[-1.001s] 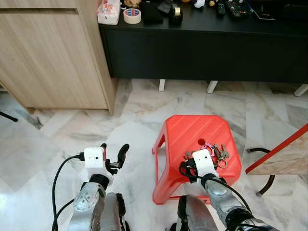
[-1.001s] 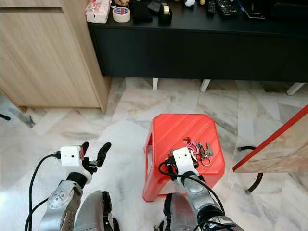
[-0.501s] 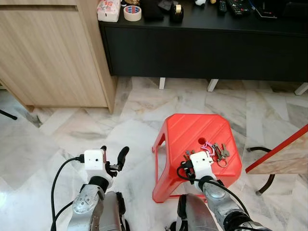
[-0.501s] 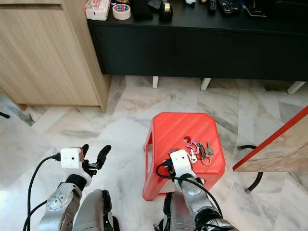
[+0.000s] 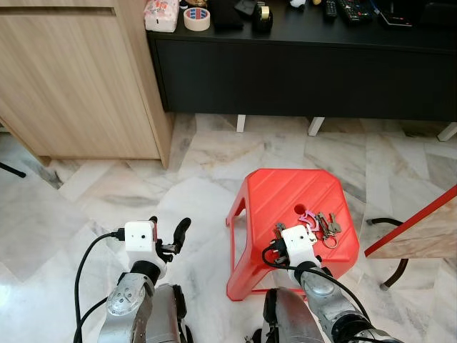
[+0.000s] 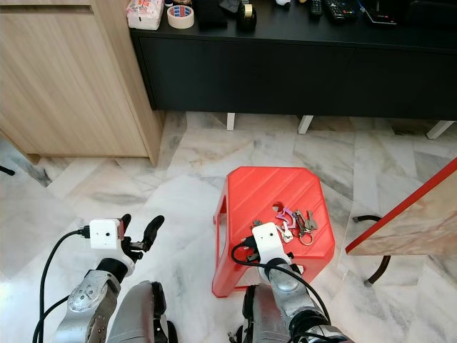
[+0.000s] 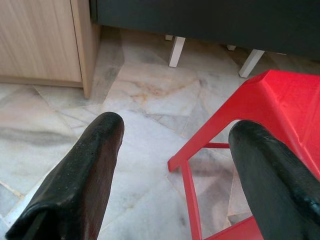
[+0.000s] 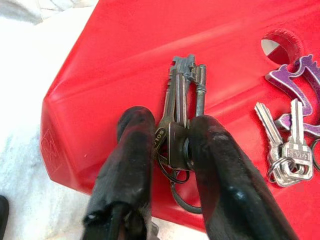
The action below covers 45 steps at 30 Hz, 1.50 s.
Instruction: Hang keys on a hook
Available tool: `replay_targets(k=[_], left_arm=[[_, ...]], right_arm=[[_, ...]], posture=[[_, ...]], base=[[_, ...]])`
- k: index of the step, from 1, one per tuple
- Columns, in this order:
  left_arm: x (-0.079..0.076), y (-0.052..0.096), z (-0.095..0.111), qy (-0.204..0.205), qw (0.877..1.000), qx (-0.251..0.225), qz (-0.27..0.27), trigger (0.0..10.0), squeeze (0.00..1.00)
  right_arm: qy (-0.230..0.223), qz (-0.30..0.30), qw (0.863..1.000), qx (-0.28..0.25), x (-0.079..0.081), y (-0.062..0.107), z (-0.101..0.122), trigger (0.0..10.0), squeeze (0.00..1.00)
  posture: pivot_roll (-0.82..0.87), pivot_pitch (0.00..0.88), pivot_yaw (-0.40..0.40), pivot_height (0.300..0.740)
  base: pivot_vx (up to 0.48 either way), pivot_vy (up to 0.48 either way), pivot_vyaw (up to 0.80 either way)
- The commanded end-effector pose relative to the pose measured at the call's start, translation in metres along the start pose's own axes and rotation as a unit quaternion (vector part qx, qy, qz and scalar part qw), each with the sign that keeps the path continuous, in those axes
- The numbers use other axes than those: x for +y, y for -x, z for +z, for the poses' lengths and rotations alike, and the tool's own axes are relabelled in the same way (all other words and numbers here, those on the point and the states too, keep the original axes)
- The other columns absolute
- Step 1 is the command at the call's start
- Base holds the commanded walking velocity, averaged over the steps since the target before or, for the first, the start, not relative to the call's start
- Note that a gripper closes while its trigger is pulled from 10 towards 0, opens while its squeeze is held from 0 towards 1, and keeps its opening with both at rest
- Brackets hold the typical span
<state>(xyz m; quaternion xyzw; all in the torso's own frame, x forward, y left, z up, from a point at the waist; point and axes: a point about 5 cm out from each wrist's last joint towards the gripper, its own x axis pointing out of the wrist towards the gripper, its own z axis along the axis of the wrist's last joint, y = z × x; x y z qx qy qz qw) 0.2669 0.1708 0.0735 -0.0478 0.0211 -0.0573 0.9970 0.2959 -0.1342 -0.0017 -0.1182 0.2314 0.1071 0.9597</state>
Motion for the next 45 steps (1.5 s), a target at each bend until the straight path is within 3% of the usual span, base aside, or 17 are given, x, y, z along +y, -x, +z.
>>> replay_targets(k=[1,16,23,33,34,35,36,37,45], left_arm=[[-0.002,0.000,0.001,-0.004,1.000,0.002,-0.004,10.0,0.00],[-0.002,-0.013,0.004,-0.005,1.000,-0.007,-0.002,10.0,0.00],[-0.001,-0.021,0.002,-0.006,1.000,-0.007,0.000,10.0,0.00],[-0.001,-0.029,0.000,-0.006,1.000,-0.009,0.001,10.0,0.00],[0.000,-0.030,0.001,-0.007,1.000,-0.011,0.002,10.0,0.00],[0.000,-0.031,0.001,-0.007,1.000,-0.013,0.003,10.0,0.00],[0.001,-0.031,0.001,-0.007,1.000,-0.014,0.003,10.0,0.00],[0.001,-0.032,0.001,-0.008,1.000,-0.015,0.004,10.0,0.00],[0.000,-0.034,0.000,-0.003,1.000,-0.023,0.005,10.0,0.00]], right_arm=[[-0.003,0.000,0.999,0.033,0.000,0.005,-0.017,0.0,0.00],[-0.014,-0.022,1.000,-0.011,-0.009,0.000,0.003,0.0,0.00],[-0.104,-0.053,0.988,-0.097,-0.020,-0.001,0.028,0.0,0.00],[-0.140,-0.057,0.974,-0.167,-0.021,0.006,0.039,0.0,0.00],[-0.137,-0.063,0.970,-0.193,-0.022,0.010,0.043,0.0,0.00],[-0.141,-0.066,0.966,-0.206,-0.023,0.012,0.046,1.1,0.00],[-0.147,-0.069,0.962,-0.218,-0.024,0.015,0.048,1.1,0.00],[-0.149,-0.080,0.957,-0.234,-0.027,0.019,0.051,10.0,0.00],[-0.154,-0.103,0.947,-0.264,-0.030,0.038,0.051,10.0,0.00]], posture=[[0.04,0.223,-0.083,0.610],[0.04,0.174,-0.089,0.610],[0.03,0.127,-0.087,0.610],[0.01,0.086,-0.086,0.610],[0.01,0.081,-0.086,0.610],[0.01,0.078,-0.085,0.610],[0.01,0.078,-0.085,0.610],[0.00,0.070,-0.085,0.610],[-0.01,0.055,-0.084,0.610]], base=[[0.000,0.000,0.00],[0.000,0.000,0.00],[0.000,0.000,0.00],[0.000,0.000,0.00],[0.000,0.000,0.00],[0.000,0.000,0.00],[0.000,0.000,0.00],[0.000,0.000,0.00],[0.000,0.000,0.00]])
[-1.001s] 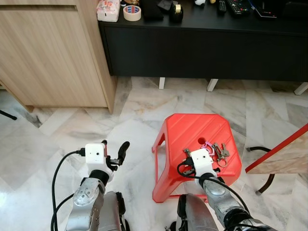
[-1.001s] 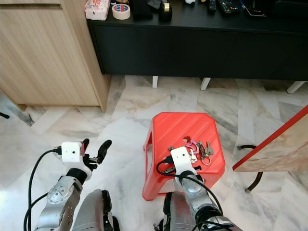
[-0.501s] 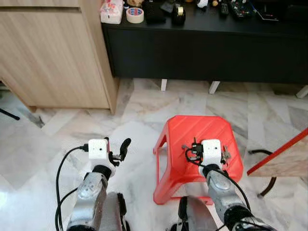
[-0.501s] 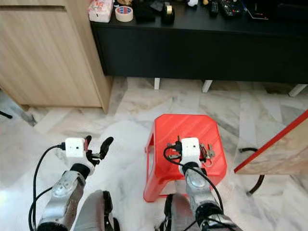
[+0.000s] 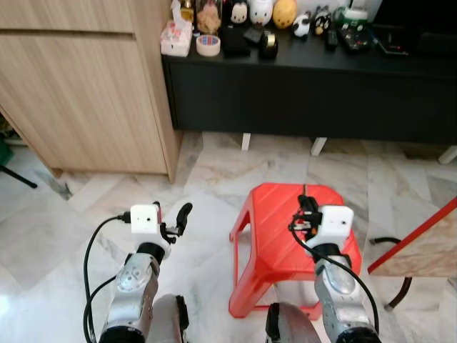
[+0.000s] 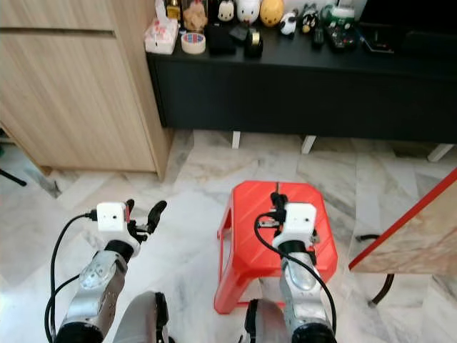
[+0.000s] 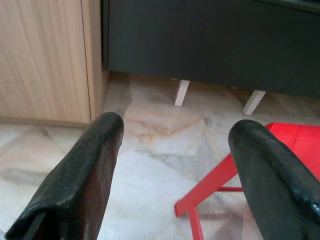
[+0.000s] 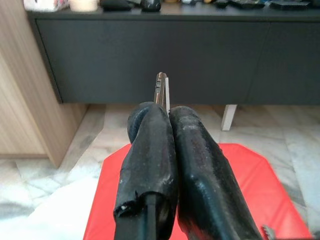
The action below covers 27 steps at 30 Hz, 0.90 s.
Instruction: Hang keys on a hook
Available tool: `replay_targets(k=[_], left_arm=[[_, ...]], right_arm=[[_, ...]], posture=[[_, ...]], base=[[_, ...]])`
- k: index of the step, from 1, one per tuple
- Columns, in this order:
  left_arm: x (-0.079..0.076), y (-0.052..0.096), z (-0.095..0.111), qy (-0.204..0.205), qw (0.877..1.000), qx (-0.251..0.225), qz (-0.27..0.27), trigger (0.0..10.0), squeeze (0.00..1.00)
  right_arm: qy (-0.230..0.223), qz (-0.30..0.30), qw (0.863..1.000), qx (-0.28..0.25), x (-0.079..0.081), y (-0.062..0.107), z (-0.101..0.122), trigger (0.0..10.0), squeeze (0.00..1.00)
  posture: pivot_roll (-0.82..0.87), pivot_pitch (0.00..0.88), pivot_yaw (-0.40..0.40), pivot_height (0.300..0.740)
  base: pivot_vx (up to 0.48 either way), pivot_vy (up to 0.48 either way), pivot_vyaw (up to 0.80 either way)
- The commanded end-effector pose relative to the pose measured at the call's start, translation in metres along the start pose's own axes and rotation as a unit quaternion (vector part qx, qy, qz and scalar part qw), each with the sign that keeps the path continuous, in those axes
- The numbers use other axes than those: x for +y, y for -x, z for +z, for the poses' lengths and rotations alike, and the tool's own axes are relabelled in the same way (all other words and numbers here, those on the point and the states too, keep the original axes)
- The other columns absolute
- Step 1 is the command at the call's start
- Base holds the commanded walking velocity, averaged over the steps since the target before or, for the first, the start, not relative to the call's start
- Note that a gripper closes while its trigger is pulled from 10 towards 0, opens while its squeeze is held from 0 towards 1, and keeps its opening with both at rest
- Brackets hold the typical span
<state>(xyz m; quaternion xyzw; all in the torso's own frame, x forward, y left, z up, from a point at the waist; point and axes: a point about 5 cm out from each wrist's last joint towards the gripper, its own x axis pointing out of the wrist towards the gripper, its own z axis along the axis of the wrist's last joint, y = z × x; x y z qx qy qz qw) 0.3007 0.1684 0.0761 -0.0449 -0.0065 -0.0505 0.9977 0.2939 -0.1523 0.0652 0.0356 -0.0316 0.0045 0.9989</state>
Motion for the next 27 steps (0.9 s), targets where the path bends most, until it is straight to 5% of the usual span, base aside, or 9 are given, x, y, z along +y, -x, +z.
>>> replay_targets(k=[1,9,27], left_arm=[[-0.001,0.000,-0.004,0.002,1.000,0.004,-0.001,10.0,0.00],[-0.003,0.002,-0.007,0.003,1.000,0.005,-0.003,10.0,0.00],[-0.003,-0.001,-0.005,0.006,1.000,-0.004,-0.004,10.0,0.00]], right_arm=[[-0.005,-0.007,1.000,0.005,-0.001,0.004,-0.001,10.0,0.00],[-0.015,-0.004,1.000,0.018,0.003,0.008,-0.003,10.0,0.00],[-0.007,0.021,0.999,0.026,0.007,0.002,0.004,10.0,0.00]], posture=[[-0.01,0.055,-0.084,0.610],[-0.01,0.051,-0.084,0.610],[-0.01,0.031,-0.091,0.730]], base=[[0.000,0.000,0.00],[0.000,0.000,0.00],[0.000,0.000,0.00]])
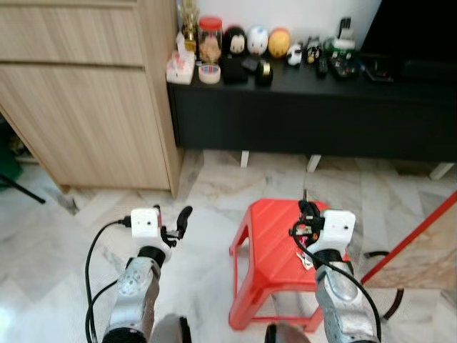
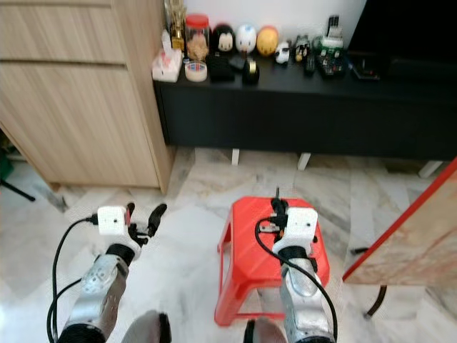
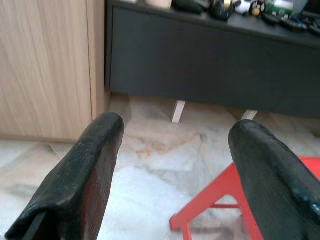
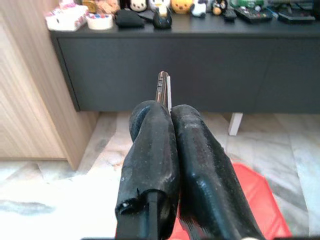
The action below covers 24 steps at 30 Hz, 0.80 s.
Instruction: Hang keys on a hook
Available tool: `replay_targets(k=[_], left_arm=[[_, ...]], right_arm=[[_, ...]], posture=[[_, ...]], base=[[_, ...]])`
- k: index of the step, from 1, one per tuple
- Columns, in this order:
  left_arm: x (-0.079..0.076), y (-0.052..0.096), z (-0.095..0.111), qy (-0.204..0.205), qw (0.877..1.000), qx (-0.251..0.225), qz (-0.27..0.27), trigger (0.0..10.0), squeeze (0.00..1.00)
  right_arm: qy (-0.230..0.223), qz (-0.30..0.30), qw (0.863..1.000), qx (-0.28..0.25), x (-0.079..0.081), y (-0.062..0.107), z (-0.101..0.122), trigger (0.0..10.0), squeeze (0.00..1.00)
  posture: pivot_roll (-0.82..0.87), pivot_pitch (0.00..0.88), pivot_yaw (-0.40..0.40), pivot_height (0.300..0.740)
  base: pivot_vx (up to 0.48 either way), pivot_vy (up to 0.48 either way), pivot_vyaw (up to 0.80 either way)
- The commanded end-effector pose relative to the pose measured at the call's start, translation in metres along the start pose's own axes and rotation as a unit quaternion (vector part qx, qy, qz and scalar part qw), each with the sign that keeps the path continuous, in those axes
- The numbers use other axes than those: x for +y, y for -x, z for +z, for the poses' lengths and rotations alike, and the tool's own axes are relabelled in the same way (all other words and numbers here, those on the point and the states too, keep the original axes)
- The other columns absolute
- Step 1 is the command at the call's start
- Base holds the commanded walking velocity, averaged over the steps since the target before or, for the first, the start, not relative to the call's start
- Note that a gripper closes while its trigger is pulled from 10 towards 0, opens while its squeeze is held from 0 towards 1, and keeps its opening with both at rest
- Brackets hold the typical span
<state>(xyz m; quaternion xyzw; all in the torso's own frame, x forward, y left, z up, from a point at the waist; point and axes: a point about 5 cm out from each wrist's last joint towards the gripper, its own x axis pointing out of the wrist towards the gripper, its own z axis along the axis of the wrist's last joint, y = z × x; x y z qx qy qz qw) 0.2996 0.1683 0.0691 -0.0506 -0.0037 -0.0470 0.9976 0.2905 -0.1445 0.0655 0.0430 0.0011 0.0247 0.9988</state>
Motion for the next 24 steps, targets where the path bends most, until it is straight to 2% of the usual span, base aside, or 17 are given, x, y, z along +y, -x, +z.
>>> replay_targets(k=[1,9,14,17,18,20,21,22,23,24], left_arm=[[-0.004,-0.002,0.002,0.000,1.000,-0.007,-0.009,10.0,0.00],[0.001,-0.003,0.006,-0.008,1.000,-0.010,-0.012,10.0,0.00],[0.004,-0.003,0.009,-0.014,1.000,-0.015,-0.015,10.0,0.00],[0.002,-0.003,0.011,-0.017,0.999,-0.016,-0.028,10.0,0.00],[0.001,-0.003,0.013,-0.022,0.999,-0.014,-0.046,10.0,0.00],[0.001,-0.003,0.013,-0.023,0.998,-0.013,-0.051,10.0,0.00],[0.000,-0.004,0.015,-0.025,0.997,-0.013,-0.069,10.0,0.00],[-0.002,-0.004,0.017,-0.032,0.996,-0.012,-0.088,10.0,0.00],[-0.004,-0.004,0.019,-0.039,0.994,-0.011,-0.105,10.0,0.00],[-0.009,-0.002,0.022,-0.052,0.988,-0.008,-0.147,10.0,0.00]], right_arm=[[0.001,0.006,1.000,-0.007,0.000,-0.001,0.005,10.0,0.00],[0.018,0.019,1.000,0.005,0.002,-0.003,0.007,10.0,0.00],[0.033,0.065,0.996,0.042,0.008,-0.004,0.002,10.0,0.00],[0.053,0.099,0.990,0.080,0.009,-0.002,-0.003,10.0,0.00],[0.071,0.153,0.980,0.105,0.014,0.000,-0.004,10.0,0.00],[0.081,0.168,0.976,0.113,0.015,0.000,-0.005,10.0,0.00],[0.125,0.196,0.964,0.128,0.014,0.001,-0.005,10.0,0.00],[0.143,0.217,0.957,0.130,0.013,0.002,-0.004,10.0,0.00],[0.149,0.234,0.952,0.133,0.014,0.003,-0.003,10.0,0.00],[0.138,0.265,0.945,0.136,0.015,0.003,0.003,10.0,0.00]], posture=[[-0.01,0.025,-0.089,0.740],[-0.01,0.009,-0.087,0.740],[-0.01,0.009,-0.087,0.740],[0.00,0.004,-0.085,0.740],[-0.01,0.006,-0.082,0.740],[-0.01,0.007,-0.082,0.740],[-0.01,0.010,-0.085,0.740],[-0.01,0.010,-0.086,0.740],[-0.01,0.011,-0.087,0.740],[-0.01,0.015,-0.088,0.740]], base=[[0.000,0.000,0.00],[0.000,0.000,0.00],[0.000,0.000,0.00],[0.000,0.000,0.00],[0.000,0.000,0.00],[0.000,0.000,0.00],[0.000,0.000,0.00],[0.000,0.000,0.00],[0.000,0.000,0.00],[0.000,0.000,0.00]])
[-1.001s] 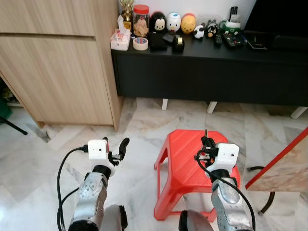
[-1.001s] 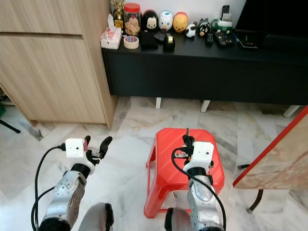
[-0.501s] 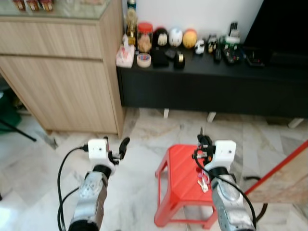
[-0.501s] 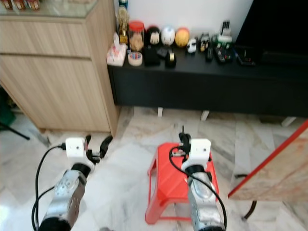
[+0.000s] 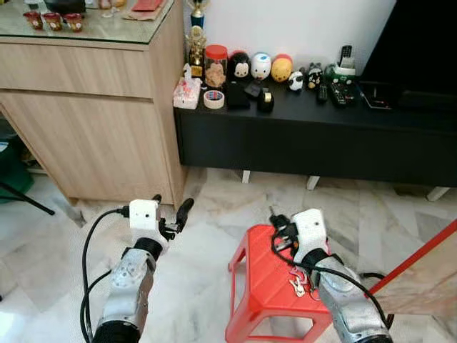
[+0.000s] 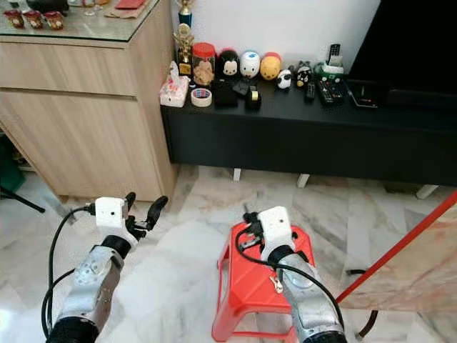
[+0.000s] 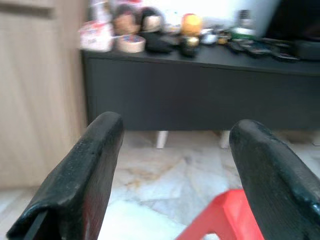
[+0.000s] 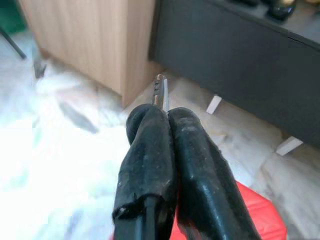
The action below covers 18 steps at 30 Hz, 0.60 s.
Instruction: Hang keys on a hook
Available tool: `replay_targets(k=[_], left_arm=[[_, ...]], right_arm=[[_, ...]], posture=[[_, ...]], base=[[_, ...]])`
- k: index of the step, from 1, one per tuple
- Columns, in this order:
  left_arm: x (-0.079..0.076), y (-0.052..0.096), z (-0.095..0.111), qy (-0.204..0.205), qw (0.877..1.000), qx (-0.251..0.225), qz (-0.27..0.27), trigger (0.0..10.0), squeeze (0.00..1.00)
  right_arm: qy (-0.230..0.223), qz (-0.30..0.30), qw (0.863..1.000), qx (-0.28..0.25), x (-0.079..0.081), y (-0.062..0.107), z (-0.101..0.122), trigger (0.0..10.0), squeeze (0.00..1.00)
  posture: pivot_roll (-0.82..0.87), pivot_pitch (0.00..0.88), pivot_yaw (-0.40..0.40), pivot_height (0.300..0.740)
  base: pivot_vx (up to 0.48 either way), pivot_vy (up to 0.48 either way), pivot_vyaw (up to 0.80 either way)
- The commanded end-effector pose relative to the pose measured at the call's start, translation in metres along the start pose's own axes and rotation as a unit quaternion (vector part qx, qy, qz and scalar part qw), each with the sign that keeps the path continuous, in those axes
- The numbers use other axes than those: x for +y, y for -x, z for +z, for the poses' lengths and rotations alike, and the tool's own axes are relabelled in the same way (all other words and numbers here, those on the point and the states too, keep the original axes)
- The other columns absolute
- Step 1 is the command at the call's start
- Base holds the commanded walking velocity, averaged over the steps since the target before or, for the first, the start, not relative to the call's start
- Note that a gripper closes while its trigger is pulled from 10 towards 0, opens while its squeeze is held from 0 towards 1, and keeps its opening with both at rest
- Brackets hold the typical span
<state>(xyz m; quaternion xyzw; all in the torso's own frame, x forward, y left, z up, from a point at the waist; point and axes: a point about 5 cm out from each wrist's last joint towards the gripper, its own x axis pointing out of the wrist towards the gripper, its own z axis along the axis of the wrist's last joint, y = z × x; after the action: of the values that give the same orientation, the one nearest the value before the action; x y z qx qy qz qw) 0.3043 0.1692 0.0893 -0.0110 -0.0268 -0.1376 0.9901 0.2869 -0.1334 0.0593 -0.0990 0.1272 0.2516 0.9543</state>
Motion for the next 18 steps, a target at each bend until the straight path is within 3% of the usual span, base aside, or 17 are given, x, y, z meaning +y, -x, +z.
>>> replay_targets(k=[1,3,5,9,10,14,17,18], left_arm=[[-0.010,0.001,0.004,-0.014,0.997,0.009,-0.071,10.0,0.00],[-0.013,0.002,0.006,-0.016,0.995,0.010,-0.096,10.0,0.00],[-0.021,0.005,0.011,-0.023,0.987,0.014,-0.158,10.0,0.00],[-0.032,0.012,0.019,-0.029,0.968,0.030,-0.248,10.0,0.00],[-0.037,0.014,0.023,-0.034,0.958,0.038,-0.283,10.0,0.00],[-0.041,0.018,0.025,-0.047,0.944,0.054,-0.322,10.0,0.00],[-0.045,0.023,0.025,-0.062,0.927,0.078,-0.361,10.0,0.00],[-0.045,0.027,0.023,-0.077,0.916,0.097,-0.381,10.0,0.00]], right_arm=[[0.011,0.056,0.998,-0.008,0.003,0.002,0.013,10.0,0.00],[0.023,0.078,0.997,-0.007,0.004,0.003,0.016,10.0,0.00],[0.041,0.125,0.991,-0.007,0.006,0.006,0.022,10.0,0.00],[0.070,0.198,0.978,-0.014,0.011,0.012,0.034,10.0,0.00],[0.075,0.240,0.968,-0.016,0.014,0.016,0.039,10.0,0.00],[0.085,0.285,0.955,-0.012,0.019,0.018,0.043,10.0,0.00],[0.110,0.336,0.935,0.003,0.025,0.020,0.043,10.0,0.00],[0.120,0.349,0.929,0.009,0.026,0.021,0.042,10.0,0.00]], posture=[[-0.01,0.016,-0.091,0.740],[-0.01,0.017,-0.092,0.740],[0.00,0.019,-0.096,0.740],[0.00,0.022,-0.098,0.740],[0.00,0.022,-0.100,0.740],[0.00,0.020,-0.103,0.740],[0.01,0.023,-0.107,0.740],[0.01,0.026,-0.109,0.740]], base=[[0.000,0.000,0.00],[0.000,0.000,0.00],[0.000,0.000,0.00],[0.000,0.000,0.00],[0.000,0.000,0.00],[0.000,0.000,0.00],[0.000,0.000,0.00],[0.000,0.000,0.00]])
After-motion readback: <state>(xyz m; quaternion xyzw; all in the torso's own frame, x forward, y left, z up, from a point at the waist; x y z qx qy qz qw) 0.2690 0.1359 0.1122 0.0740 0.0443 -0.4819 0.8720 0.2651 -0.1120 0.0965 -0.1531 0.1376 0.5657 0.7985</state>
